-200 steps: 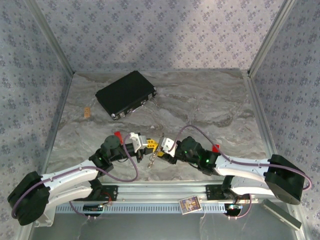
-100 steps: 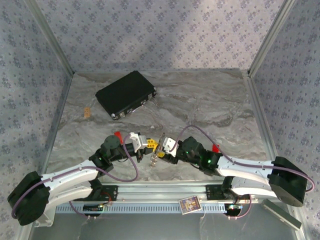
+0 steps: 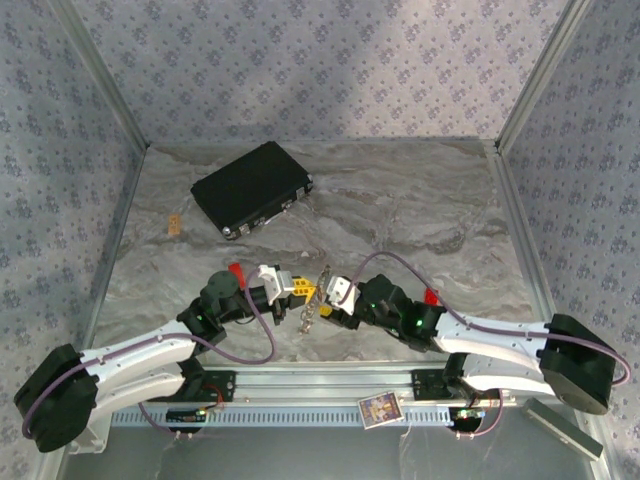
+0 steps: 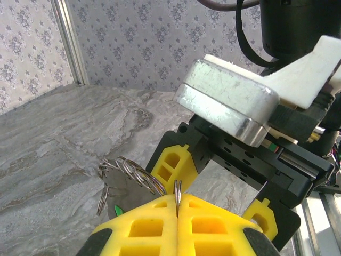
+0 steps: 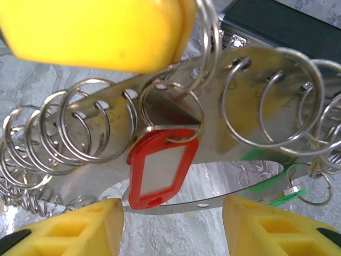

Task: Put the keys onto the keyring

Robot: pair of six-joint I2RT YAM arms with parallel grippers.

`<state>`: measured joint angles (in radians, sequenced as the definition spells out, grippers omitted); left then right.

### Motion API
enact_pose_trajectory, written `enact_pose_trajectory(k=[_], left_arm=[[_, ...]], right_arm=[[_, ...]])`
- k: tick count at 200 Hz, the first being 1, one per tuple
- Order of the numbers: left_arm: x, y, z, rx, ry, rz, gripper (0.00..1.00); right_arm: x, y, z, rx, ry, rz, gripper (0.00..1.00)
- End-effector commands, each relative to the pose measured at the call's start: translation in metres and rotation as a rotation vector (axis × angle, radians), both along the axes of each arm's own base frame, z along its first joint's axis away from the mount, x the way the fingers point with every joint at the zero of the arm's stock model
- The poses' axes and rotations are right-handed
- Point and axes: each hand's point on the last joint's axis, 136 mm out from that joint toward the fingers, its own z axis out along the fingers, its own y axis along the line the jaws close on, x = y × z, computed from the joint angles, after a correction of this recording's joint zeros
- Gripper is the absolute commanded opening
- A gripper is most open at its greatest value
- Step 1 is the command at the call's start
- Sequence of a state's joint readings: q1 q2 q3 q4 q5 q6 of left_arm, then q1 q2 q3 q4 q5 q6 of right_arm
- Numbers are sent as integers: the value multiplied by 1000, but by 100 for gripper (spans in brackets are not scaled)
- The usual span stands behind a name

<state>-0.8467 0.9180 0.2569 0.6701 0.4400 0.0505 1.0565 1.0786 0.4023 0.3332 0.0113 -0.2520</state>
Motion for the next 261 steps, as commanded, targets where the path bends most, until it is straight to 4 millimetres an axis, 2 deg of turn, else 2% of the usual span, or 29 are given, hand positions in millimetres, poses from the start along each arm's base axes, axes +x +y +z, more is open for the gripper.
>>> enact_pose_trajectory(k=[1, 58, 107, 141, 184, 261], left_arm=[[-2, 0, 18, -55, -43, -4, 0], [-2, 0, 18, -55, -43, -4, 0], [-2, 1, 17, -54, -44, -2, 0], [-2, 2, 17, -56, -43, -1, 0], [-1, 1, 18, -57, -44, 0, 0], [-1, 0, 20, -59, -42, -3, 0]], right_arm=[[-5, 4, 10, 43, -14, 27, 53], [-2, 17, 15, 89, -21, 26, 51], [8, 16, 26, 130, -87, -44, 45], [13, 7, 32, 133, -132, -88, 39], [13, 3, 34, 135, -144, -100, 33], [13, 5, 36, 135, -157, -100, 31]])
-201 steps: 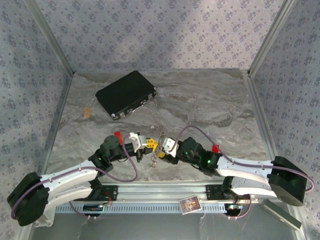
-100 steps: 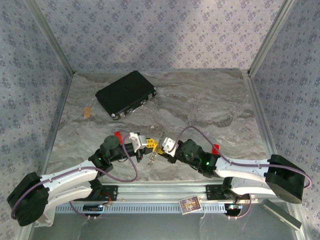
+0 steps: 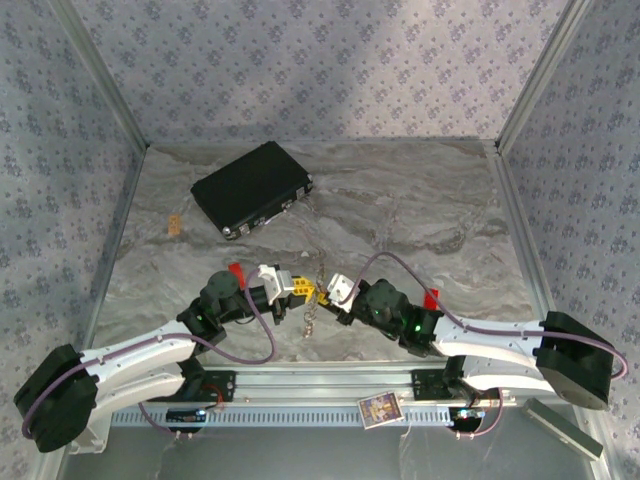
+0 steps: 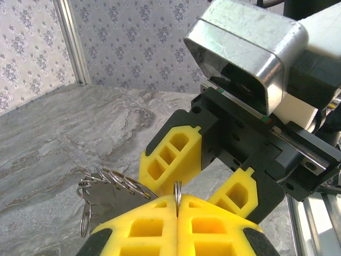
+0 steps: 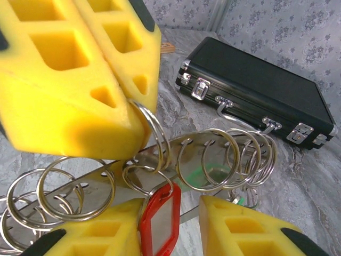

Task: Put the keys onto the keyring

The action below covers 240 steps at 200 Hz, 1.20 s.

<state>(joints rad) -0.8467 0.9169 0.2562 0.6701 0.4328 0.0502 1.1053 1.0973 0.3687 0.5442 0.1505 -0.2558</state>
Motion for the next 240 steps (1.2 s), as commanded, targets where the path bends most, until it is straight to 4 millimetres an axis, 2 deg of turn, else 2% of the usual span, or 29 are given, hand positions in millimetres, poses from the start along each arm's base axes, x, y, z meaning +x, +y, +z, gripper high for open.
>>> enact_pose_trajectory(k=[1, 81, 108, 165, 219, 240], left_arm=[[-2, 0, 19, -57, -41, -11, 0], [-1, 0, 18, -54, -41, 1, 0], [1, 1, 15, -31, -39, 8, 0], [1, 3, 12, -1, -60, 17, 0], [3, 1, 3, 52, -46, 17, 0], [5, 1, 1, 61, -39, 23, 11]], right_arm=[[2, -1, 8, 19, -38, -20, 31], [-3, -5, 8, -21, -52, 3, 0], [-7, -7, 7, -67, -37, 25, 0], [-7, -13, 19, -128, -45, 24, 0], [-5, -15, 38, -160, -66, 28, 0], [-4, -17, 45, -171, -71, 17, 0]])
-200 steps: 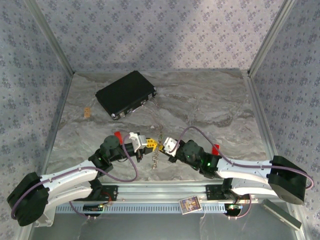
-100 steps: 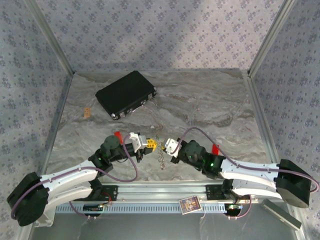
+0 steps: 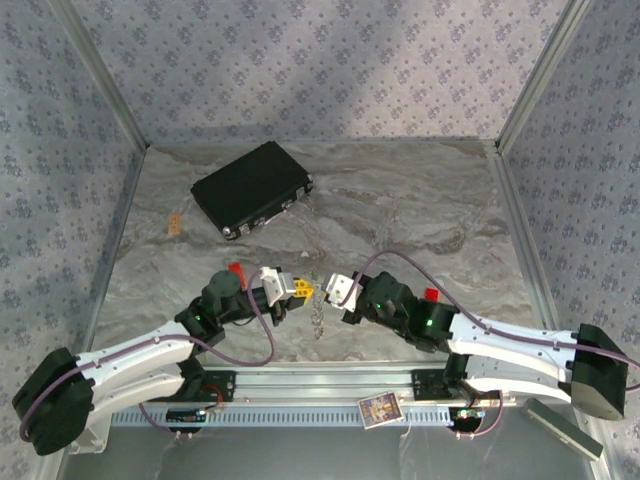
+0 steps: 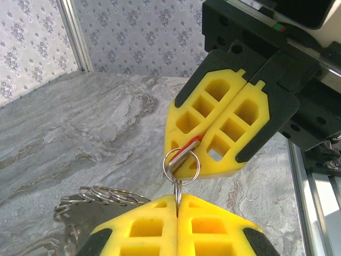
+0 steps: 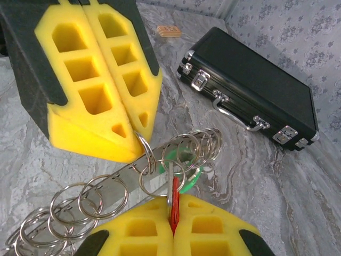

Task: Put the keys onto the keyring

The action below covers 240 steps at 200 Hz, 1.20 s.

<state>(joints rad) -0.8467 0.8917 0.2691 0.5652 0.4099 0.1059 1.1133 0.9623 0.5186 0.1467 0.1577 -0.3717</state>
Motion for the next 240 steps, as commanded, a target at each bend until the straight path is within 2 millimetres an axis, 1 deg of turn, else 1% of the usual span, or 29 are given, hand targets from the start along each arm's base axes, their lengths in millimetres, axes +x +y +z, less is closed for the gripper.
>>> enact_pose_trajectory(k=[1, 22, 40, 50, 74, 87, 99, 109, 122, 137, 153, 168, 177, 189, 196, 206, 219, 229, 240], left_arm=[[3, -3, 12, -7, -28, 4, 12], [3, -2, 13, -1, -24, 8, 27], [3, 1, 19, -6, -34, 21, 40], [4, 4, 24, -11, -43, 38, 44], [9, 16, 35, -30, -57, 110, 47], [18, 28, 44, -64, -59, 198, 53], [30, 46, 52, -90, -59, 322, 57], [37, 64, 62, -122, -65, 424, 61], [50, 92, 72, -138, -72, 584, 63], [60, 126, 79, -139, -75, 761, 65], [65, 159, 89, -137, -81, 915, 67], [68, 188, 97, -119, -74, 1047, 67], [69, 208, 102, -108, -66, 1138, 67], [67, 228, 108, -103, -55, 1219, 67], [65, 236, 111, -112, -54, 1250, 67], [62, 247, 118, -140, -57, 1283, 67], [58, 256, 125, -174, -69, 1306, 67], [57, 259, 128, -192, -72, 1313, 68], [56, 259, 129, -200, -69, 1311, 68]], right_arm=[[4, -5, 22, -5, -32, -19, 0], [7, -6, 27, -33, -38, -28, 0], [11, -9, 29, -69, -42, -47, 0], [13, -11, 28, -88, -43, -53, 0], [19, -15, 28, -117, -31, -63, 0], [21, -14, 29, -123, -24, -60, 0], [23, -12, 29, -134, -15, -49, 0], [23, -8, 29, -145, -10, -35, 0], [25, -2, 29, -157, -3, -15, 0], [26, 12, 31, -158, 2, 20, 0], [25, 33, 37, -136, 12, 75, 0], [21, 60, 44, -103, 17, 146, 0], [16, 78, 45, -86, 28, 195, 0], [9, 102, 49, -27, 61, 251, 0], [4, 115, 52, 13, 77, 283, 0], [-3, 132, 52, 47, 102, 328, 0], [-5, 151, 50, 83, 125, 350, 0], [-4, 161, 47, 95, 141, 355, 0], [5, 166, 34, 87, 159, 325, 0]])
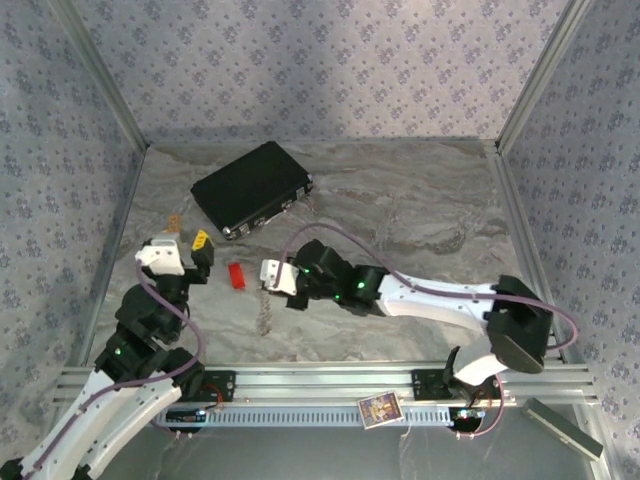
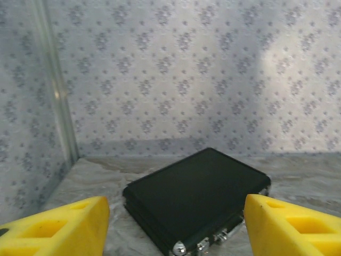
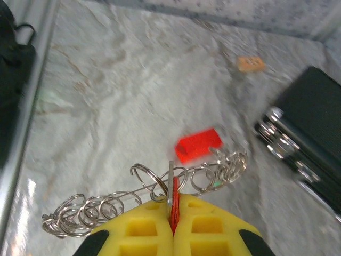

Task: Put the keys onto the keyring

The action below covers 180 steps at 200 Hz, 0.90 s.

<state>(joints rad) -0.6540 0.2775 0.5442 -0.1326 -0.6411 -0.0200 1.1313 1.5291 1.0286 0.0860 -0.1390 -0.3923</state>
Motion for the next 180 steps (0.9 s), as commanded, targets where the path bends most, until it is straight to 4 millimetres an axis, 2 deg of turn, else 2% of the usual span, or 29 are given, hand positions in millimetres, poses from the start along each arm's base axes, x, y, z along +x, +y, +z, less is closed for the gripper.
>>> enact_pose_trajectory(k=[1, 18, 34, 59, 85, 123, 153, 180], left_arm=[[-4, 15, 2, -18, 12, 60, 68], [-2, 12, -5, -20, 31, 51, 68], [1, 8, -14, -19, 54, 42, 69], [6, 7, -30, -24, 85, 48, 70], [11, 5, -43, -28, 116, 52, 70], [22, 1, -60, -16, 154, 53, 70], [33, 0, -73, 9, 195, 67, 70], [39, -3, -85, 20, 225, 62, 70]], right_arm=[[4, 29, 26, 142, 34, 15, 0], [21, 23, -8, 49, 57, -43, 0], [32, 7, -45, -82, 53, -88, 0], [42, -31, -96, -305, 47, -145, 0], [44, -69, -132, -493, 32, -167, 0], [46, -107, -159, -646, 19, -202, 0], [47, -127, -172, -716, 21, -221, 20], [47, -136, -165, -691, 35, -231, 31]])
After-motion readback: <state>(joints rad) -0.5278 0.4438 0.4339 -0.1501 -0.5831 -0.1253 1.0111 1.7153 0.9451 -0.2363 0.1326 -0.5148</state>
